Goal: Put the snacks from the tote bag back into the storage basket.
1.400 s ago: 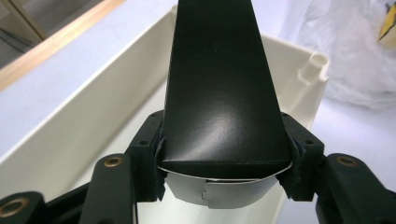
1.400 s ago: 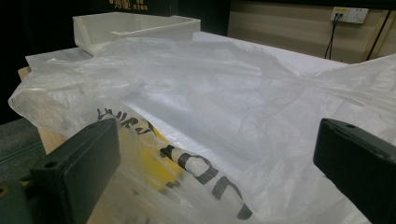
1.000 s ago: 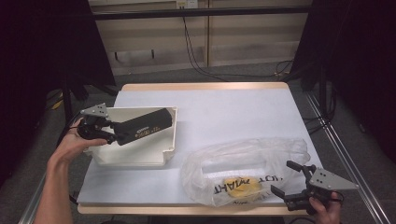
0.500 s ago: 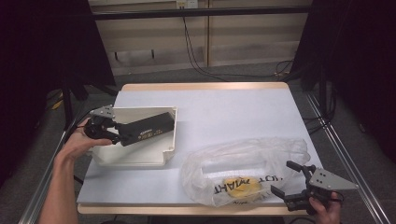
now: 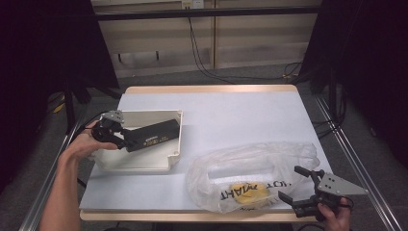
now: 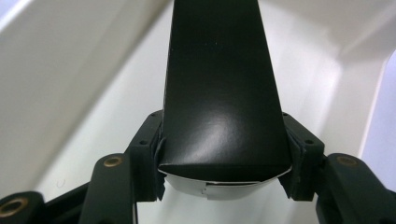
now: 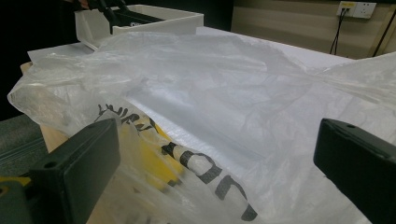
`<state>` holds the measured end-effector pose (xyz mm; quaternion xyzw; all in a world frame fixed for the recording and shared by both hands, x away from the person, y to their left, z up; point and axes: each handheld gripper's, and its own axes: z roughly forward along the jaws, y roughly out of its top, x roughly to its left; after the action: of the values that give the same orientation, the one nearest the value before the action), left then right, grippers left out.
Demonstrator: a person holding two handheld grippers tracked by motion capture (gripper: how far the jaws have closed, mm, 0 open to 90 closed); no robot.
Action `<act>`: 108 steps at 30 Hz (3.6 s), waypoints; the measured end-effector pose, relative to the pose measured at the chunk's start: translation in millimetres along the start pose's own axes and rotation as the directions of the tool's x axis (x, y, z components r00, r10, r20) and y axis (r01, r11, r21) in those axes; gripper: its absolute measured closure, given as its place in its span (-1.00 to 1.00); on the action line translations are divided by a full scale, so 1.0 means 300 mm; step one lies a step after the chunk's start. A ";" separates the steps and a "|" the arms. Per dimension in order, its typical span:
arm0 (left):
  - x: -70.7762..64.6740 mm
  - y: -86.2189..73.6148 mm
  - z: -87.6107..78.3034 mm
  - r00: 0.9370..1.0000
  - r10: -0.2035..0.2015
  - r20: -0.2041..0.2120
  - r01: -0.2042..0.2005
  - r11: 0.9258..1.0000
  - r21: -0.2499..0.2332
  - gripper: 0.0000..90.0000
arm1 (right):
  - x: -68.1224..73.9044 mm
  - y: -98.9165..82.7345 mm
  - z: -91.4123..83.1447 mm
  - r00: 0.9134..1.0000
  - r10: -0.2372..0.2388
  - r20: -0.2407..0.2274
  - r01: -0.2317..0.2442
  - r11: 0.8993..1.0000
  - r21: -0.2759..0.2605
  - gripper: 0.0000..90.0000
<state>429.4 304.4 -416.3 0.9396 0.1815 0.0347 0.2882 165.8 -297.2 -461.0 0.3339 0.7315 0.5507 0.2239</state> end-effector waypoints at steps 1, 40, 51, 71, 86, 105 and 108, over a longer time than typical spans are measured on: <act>0.001 0.003 0.003 1.000 0.004 0.002 -0.004 1.000 0.006 -0.04 | 0.000 0.000 0.001 1.000 0.002 -0.001 -0.002 1.000 0.001 -1.00; 0.059 0.092 0.114 0.998 0.003 -0.057 0.016 0.947 0.322 -0.11 | 0.004 -0.001 0.007 1.000 -0.007 -0.006 0.007 1.000 0.015 -1.00; 0.076 0.101 0.127 0.993 -0.049 -0.105 0.080 0.948 0.307 -0.21 | 0.004 -0.002 0.010 1.000 -0.010 -0.006 0.010 1.000 0.016 -1.00; 0.089 0.108 0.143 0.980 -0.105 -0.171 0.152 0.946 0.287 -0.38 | 0.004 -0.002 0.013 1.000 -0.007 -0.018 0.007 1.000 0.023 -1.00; 0.053 0.093 0.073 0.954 -0.193 -0.230 0.220 0.970 0.101 -0.69 | 0.010 0.000 0.017 1.000 -0.012 -0.020 0.012 1.000 0.023 -1.00; -0.135 0.002 -0.061 0.895 -0.323 -0.308 0.283 0.944 -0.169 0.53 | 0.010 0.001 0.011 1.000 -0.012 -0.016 0.012 1.000 0.017 -1.00; -0.163 -0.010 -0.056 0.891 -0.335 -0.305 0.292 0.939 -0.181 0.71 | 0.008 0.001 0.011 1.000 -0.011 -0.011 0.011 1.000 0.016 -1.00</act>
<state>379.9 297.9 -401.9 0.8576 0.3740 0.1568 0.3162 166.5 -293.1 -461.6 0.3287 0.7390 0.5452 0.2203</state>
